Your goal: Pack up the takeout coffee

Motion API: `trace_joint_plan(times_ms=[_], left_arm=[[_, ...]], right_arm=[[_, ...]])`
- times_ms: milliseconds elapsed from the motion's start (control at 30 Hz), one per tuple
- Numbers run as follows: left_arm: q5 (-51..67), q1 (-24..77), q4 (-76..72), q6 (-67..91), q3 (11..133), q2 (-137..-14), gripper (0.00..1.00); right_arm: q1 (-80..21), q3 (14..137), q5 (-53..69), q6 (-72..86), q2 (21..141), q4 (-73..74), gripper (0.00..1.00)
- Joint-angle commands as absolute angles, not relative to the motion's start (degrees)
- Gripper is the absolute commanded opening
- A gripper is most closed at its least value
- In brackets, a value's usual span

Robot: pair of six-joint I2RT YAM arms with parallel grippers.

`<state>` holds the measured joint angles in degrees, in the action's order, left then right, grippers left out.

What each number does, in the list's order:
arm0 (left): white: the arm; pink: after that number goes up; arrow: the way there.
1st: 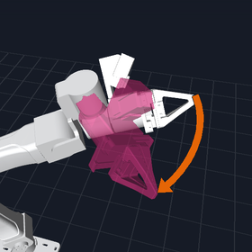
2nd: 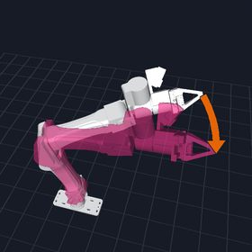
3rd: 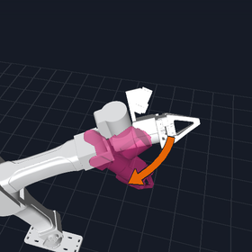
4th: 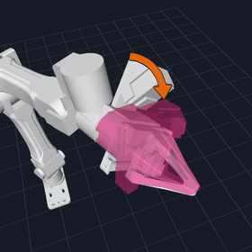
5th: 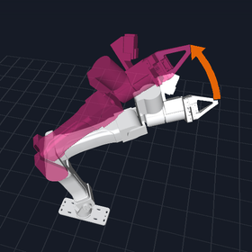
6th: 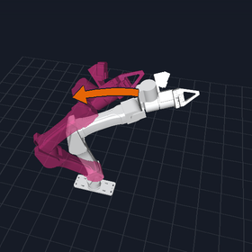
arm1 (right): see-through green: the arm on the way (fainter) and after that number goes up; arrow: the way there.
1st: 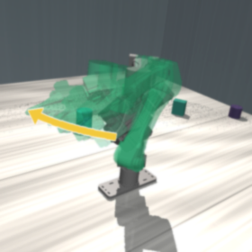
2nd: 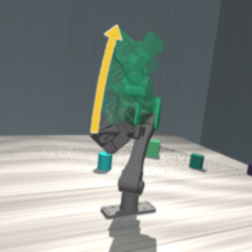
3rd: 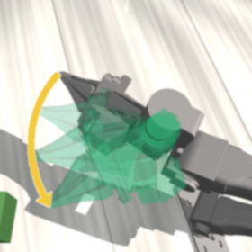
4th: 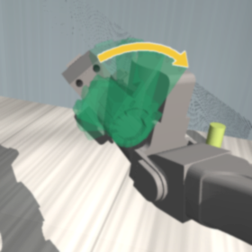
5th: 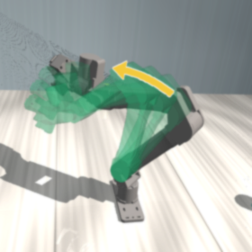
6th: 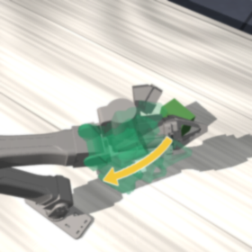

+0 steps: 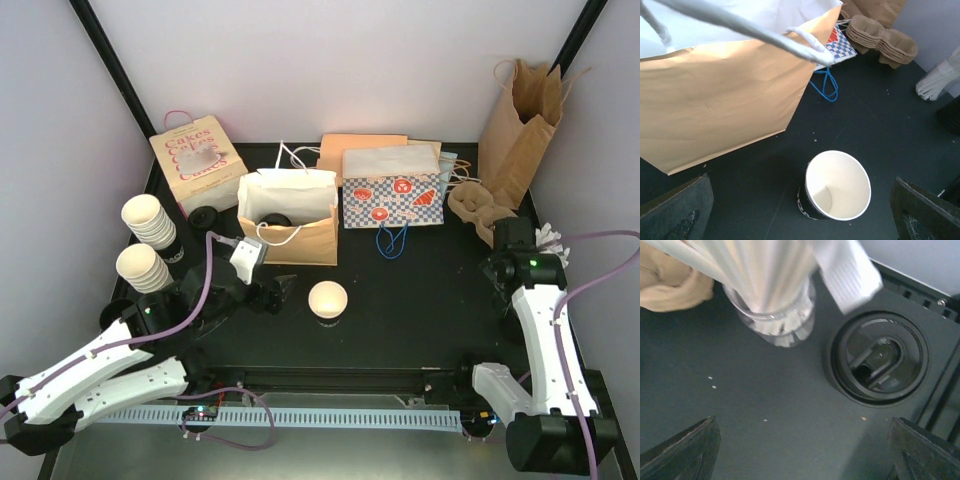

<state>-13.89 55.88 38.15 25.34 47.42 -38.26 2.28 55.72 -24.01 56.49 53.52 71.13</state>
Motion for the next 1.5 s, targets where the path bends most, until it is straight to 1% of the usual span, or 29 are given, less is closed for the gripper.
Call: trace_joint_plan(times_ms=[0,133,300,433,567,800,967,1033,1267,1467], left_arm=[[-10.48,55.50,38.40,23.98,47.22,-38.06,0.99],[-8.97,55.50,38.49,23.58,46.99,-37.80,0.99],[-8.05,55.46,39.02,22.55,46.65,-37.82,0.99],[-6.94,55.45,39.40,22.31,46.71,-37.52,0.99],[-5.62,55.46,39.51,22.27,46.76,-36.71,0.99],[-5.29,55.46,39.60,22.30,46.18,-35.89,0.99],[-5.20,55.46,39.62,22.39,45.63,-35.10,0.99],[-5.27,55.46,39.84,22.26,45.41,-34.84,0.99],[-5.55,55.46,39.94,22.15,45.22,-34.54,0.99],[-5.58,55.46,39.97,21.89,45.10,-34.76,0.99]], right_arm=[[2.96,53.52,-25.81,60.92,51.37,74.05,0.94],[6.87,52.41,-25.22,60.27,51.09,74.18,0.96],[16.87,48.64,-21.02,55.31,49.73,71.45,0.97],[22.46,45.30,-17.93,52.08,46.99,68.73,0.97],[26.28,45.66,-15.53,49.77,47.32,67.86,0.97],[36.89,43.79,-6.71,42.67,49.50,62.78,0.97],[39.89,44.35,-4.11,41.09,52.25,61.30,0.96],[40.96,44.76,-3.26,40.44,53.72,60.96,0.94],[42.44,46.01,-3.92,40.43,56.25,60.73,0.93],[42.54,47.01,-4.86,40.71,57.83,61.08,0.88]])
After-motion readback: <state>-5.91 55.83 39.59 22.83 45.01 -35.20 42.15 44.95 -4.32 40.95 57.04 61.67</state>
